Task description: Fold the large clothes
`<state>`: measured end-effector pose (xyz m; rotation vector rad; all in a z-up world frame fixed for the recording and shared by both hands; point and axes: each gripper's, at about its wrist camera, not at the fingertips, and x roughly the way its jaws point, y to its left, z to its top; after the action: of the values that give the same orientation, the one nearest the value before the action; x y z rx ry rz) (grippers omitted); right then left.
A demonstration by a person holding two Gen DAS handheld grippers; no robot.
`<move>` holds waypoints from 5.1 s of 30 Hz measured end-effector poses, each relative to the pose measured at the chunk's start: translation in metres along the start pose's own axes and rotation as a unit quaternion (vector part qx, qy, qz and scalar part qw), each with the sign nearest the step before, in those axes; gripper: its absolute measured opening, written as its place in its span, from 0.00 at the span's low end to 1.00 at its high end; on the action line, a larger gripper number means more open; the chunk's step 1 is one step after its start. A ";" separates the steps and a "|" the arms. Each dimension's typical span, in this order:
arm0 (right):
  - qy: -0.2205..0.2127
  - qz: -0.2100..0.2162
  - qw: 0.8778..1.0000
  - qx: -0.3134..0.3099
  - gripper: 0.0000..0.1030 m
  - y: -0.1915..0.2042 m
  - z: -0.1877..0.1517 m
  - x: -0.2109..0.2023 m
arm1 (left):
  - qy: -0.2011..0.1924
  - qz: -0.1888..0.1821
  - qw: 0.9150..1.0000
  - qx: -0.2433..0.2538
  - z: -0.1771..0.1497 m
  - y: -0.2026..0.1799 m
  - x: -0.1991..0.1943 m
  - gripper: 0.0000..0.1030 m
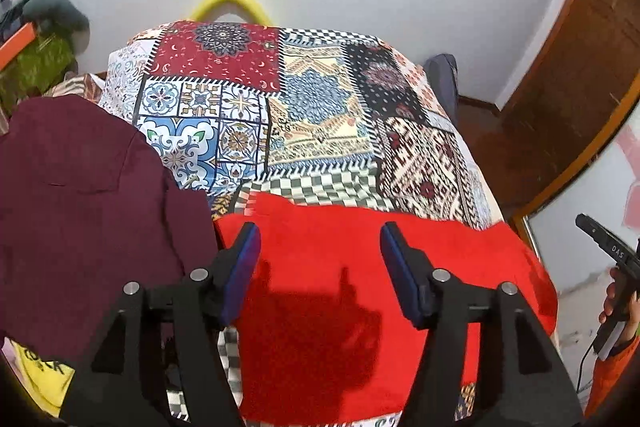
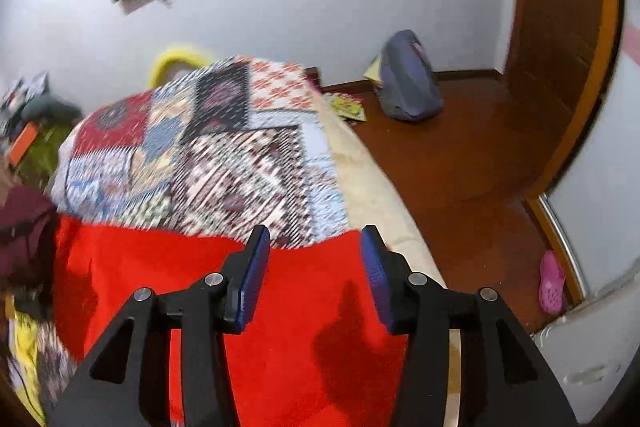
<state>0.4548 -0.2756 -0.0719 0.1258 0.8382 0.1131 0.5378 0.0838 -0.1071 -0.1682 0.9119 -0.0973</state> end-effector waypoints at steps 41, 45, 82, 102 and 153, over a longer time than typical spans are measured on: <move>0.067 -0.036 0.991 -0.114 0.78 0.051 -0.132 0.041 | 0.074 0.046 0.995 0.049 -0.162 0.012 0.044 0.75; 0.078 -0.038 0.993 -0.079 0.78 0.025 -0.137 0.038 | 0.083 0.057 0.995 0.019 -0.172 0.035 0.040 0.76; 0.064 0.003 0.997 -0.048 0.78 0.047 -0.137 0.021 | 0.055 -0.212 0.930 -0.295 -0.193 0.057 0.037 0.75; 0.081 0.019 0.996 -0.034 0.79 0.061 -0.131 0.036 | -0.020 -0.033 0.980 -0.197 -0.116 0.008 0.069 0.12; 0.136 0.041 0.990 0.026 0.79 0.043 -0.190 0.044 | 0.036 -0.046 0.982 0.178 -0.160 -0.175 0.036 0.10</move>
<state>0.3398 -0.2136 -0.2229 0.1971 1.1089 0.1898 0.4305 -0.1100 -0.1986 0.1268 0.9436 -0.3523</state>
